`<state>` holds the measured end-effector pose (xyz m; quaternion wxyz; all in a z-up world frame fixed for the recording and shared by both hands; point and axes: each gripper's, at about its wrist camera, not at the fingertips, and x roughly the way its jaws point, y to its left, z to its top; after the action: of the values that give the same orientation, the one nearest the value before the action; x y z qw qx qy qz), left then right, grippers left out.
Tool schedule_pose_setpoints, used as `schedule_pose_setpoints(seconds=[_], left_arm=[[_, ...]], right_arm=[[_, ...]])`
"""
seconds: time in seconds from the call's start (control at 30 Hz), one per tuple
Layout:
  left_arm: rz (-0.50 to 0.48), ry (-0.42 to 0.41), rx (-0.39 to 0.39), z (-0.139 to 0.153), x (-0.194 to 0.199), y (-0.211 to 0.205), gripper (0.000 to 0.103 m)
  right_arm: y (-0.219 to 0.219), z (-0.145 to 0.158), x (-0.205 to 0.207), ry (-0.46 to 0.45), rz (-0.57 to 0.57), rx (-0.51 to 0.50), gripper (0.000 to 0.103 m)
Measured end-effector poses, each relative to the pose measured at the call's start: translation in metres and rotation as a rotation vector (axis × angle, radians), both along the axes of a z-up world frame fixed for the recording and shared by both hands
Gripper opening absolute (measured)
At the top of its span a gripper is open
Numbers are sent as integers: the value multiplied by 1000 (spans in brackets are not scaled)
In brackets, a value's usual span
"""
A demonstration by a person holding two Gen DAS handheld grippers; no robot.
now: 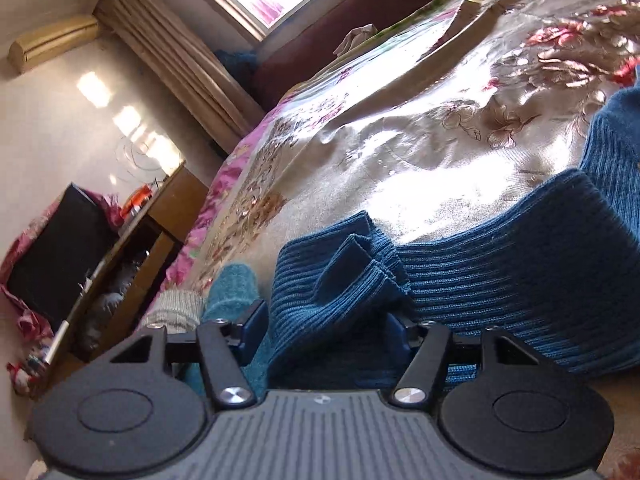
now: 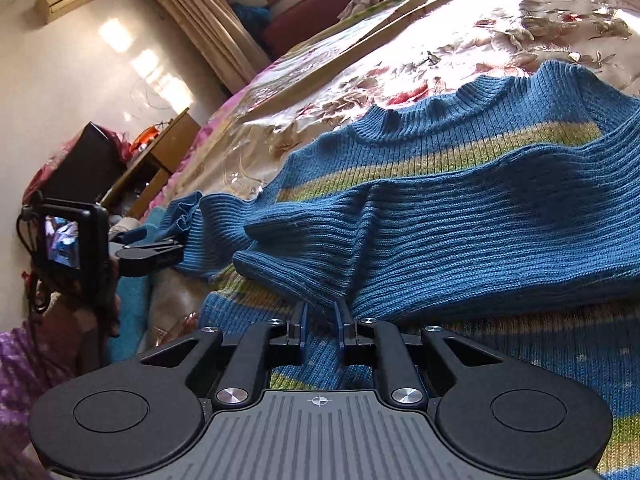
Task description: Fold small clothes
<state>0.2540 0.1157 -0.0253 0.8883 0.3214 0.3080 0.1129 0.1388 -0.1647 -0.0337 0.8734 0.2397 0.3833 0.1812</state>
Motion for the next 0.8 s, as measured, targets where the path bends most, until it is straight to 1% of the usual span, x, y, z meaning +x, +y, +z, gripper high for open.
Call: schedule_pose_setpoints(seconds=[0.03, 0.07, 0.1, 0.17, 0.2, 0.27, 0.33, 0.43, 0.47, 0.53, 0.6, 0.63, 0.7, 0.73, 0.8], left_arm=[[-5, -5, 11, -1, -1, -2, 63], [-9, -7, 15, -2, -1, -3, 56], [-14, -5, 7, -2, 0, -3, 52], [-19, -2, -26, 0, -2, -2, 39], [-20, -3, -36, 1, -3, -1, 35], [-9, -1, -55, 4, -2, 2, 20], [12, 9, -92, 6, 0, 8, 17], [19, 19, -185, 14, -1, 14, 15], [24, 21, -220, 19, -3, 15, 15], [23, 31, -325, 32, -8, 14, 15], [-5, 34, -424, 46, -15, 8, 15], [-25, 41, -491, 55, -19, 3, 14], [-83, 70, -658, 70, -28, -11, 14], [-128, 86, -720, 77, -35, -23, 14], [-241, 107, -780, 89, -51, -56, 14]], right_arm=[[0, 0, 0, 0, 0, -1, 15], [1, 0, -1, 0, 0, -1, 15], [0, -1, -1, 1, 1, -2, 15], [1, -1, -2, 2, 0, -1, 15], [1, -1, -2, 3, 0, -2, 15], [1, -1, -3, 3, 0, -3, 15], [1, -1, -3, 4, -2, -1, 15], [0, -2, -4, 6, -4, 3, 15], [0, -2, -4, 9, -6, 7, 15], [-2, -2, -3, 14, -11, 19, 15], [-4, -2, -3, 17, -14, 28, 15], [-5, -2, -3, 20, -17, 33, 15], [-7, 0, -3, 24, -21, 41, 15], [-9, 2, -4, 21, -26, 42, 16], [-13, 7, -5, 9, -42, 41, 17]])
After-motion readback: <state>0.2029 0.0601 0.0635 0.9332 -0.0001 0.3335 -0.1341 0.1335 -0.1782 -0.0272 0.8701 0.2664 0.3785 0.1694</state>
